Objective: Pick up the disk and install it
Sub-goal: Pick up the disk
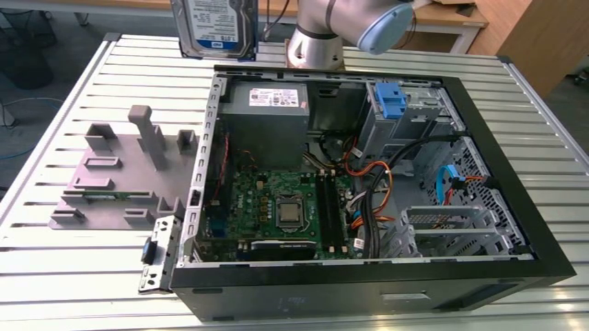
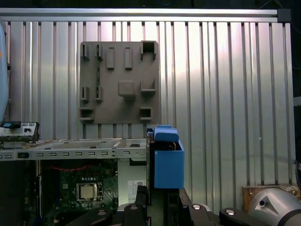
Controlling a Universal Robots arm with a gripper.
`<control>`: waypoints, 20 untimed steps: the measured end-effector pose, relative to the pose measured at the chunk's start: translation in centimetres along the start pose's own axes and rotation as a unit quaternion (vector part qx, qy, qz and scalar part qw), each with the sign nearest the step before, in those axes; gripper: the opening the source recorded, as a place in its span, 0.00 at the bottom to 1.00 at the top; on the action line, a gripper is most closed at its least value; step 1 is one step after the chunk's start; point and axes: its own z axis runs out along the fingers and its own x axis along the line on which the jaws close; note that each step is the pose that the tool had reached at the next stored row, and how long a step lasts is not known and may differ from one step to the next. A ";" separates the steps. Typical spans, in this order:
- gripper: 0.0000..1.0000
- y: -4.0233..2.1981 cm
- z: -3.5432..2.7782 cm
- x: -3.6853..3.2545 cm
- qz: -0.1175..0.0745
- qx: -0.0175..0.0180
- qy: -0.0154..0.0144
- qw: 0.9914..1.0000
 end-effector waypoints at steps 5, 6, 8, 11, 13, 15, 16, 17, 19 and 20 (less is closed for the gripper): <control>0.35 -0.06 0.00 -0.01 0.000 0.000 0.000 1.000; 0.35 -0.10 0.00 -0.01 0.000 0.000 0.000 1.000; 0.35 -0.19 0.00 -0.01 0.000 0.000 0.000 1.000; 0.35 -0.36 -0.01 -0.02 0.000 0.000 0.000 1.000; 0.35 -0.48 -0.01 -0.02 0.000 0.000 0.000 1.000; 0.35 -0.60 -0.01 -0.02 0.000 0.000 0.000 1.000; 0.35 -0.66 -0.02 -0.03 0.000 0.000 0.000 1.000; 0.35 -0.72 -0.02 -0.03 0.000 0.000 0.000 1.000; 0.35 -0.82 -0.02 -0.03 0.000 0.000 0.000 1.000; 0.35 -0.87 -0.02 -0.03 0.000 0.000 0.000 1.000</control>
